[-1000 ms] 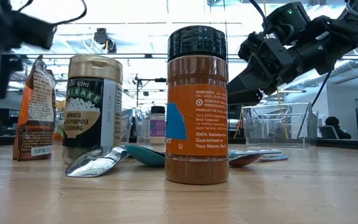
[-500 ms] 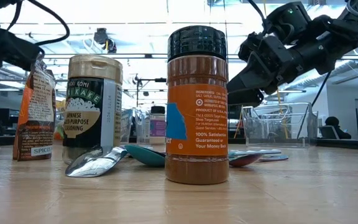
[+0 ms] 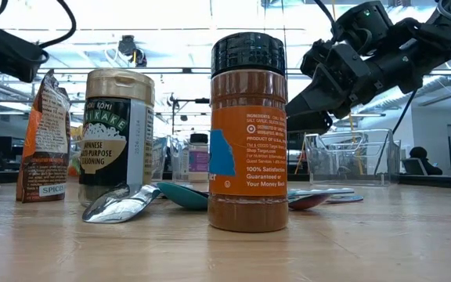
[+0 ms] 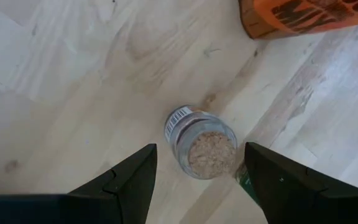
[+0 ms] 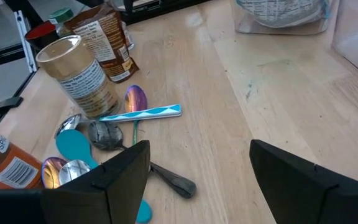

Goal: Pick & Place Food Item
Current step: Put the brown seasoning bottle into the middle transparent bin

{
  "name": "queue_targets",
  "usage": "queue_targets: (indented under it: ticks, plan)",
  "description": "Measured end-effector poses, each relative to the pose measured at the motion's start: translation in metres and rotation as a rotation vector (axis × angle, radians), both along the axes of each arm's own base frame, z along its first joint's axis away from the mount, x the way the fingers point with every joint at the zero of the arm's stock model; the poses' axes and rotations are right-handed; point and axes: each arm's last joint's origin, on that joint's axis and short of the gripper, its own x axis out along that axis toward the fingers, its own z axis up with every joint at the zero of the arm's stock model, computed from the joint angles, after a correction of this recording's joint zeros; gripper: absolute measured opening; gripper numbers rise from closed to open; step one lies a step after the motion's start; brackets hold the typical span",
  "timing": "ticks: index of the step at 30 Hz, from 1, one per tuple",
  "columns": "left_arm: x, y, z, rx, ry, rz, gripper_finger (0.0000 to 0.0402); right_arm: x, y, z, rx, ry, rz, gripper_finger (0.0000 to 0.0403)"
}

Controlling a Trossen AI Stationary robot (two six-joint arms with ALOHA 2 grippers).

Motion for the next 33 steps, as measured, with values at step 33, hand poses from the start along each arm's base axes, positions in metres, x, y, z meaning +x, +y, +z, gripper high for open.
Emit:
queue_targets:
  ticks: [33]
  plan:
    - [0.012,-0.012,-0.028,0.287,0.059,-0.181,0.0205,0.0,0.004,0.0,0.002,0.001,0.011,0.0267]
